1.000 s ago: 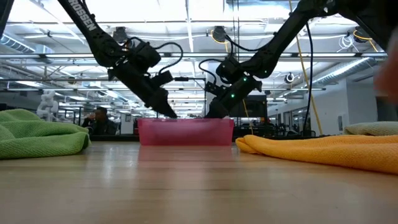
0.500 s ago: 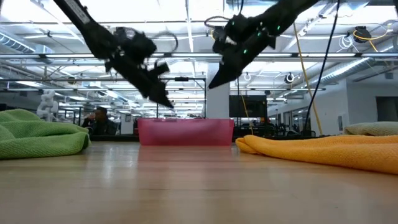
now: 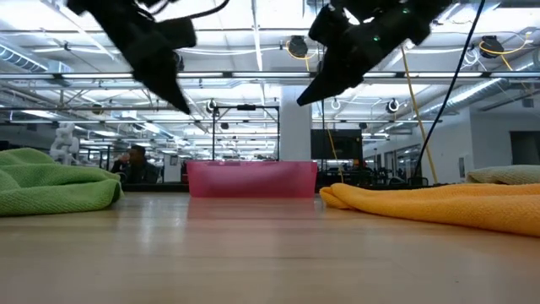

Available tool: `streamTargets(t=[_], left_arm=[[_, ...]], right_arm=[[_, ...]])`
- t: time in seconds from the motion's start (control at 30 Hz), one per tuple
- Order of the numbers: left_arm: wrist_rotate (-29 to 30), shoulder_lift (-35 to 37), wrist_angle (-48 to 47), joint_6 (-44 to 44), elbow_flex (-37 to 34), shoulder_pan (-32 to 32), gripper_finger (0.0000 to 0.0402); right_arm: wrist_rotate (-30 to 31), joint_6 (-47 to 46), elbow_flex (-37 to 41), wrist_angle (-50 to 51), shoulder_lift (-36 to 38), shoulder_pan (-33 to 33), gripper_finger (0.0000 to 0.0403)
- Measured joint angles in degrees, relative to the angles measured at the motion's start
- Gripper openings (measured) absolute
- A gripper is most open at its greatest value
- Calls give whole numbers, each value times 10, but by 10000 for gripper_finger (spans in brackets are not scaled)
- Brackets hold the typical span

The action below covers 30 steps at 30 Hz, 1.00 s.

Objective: Fold microfiber towels
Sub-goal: Fold the green towel

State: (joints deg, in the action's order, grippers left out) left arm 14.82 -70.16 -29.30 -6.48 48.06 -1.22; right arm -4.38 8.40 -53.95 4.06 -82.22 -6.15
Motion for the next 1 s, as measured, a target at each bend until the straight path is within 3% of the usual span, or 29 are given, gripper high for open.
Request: streamTargets(t=[0.17, 0.37, 0.57, 0.7, 0.93, 1.0], left_arm=[[76, 0, -144, -186, 0, 134, 117], [84, 0, -335, -434, -14, 237, 199], [57, 0, -309, -566, -78, 295, 225], [49, 0, -226, -586, -123, 325, 191], [79, 0, -91, -555, -170, 354, 30], [97, 0, -58, -545, -171, 356, 12]], right_arm=[[35, -28, 61, -81, 3, 57, 0], [77, -47, 99, -137, 3, 114, 0], [91, -48, 130, -206, 3, 151, 0], [91, -48, 138, -224, 3, 166, 0], [91, -50, 161, -279, 2, 175, 0], [91, -59, 171, -303, 2, 175, 0]])
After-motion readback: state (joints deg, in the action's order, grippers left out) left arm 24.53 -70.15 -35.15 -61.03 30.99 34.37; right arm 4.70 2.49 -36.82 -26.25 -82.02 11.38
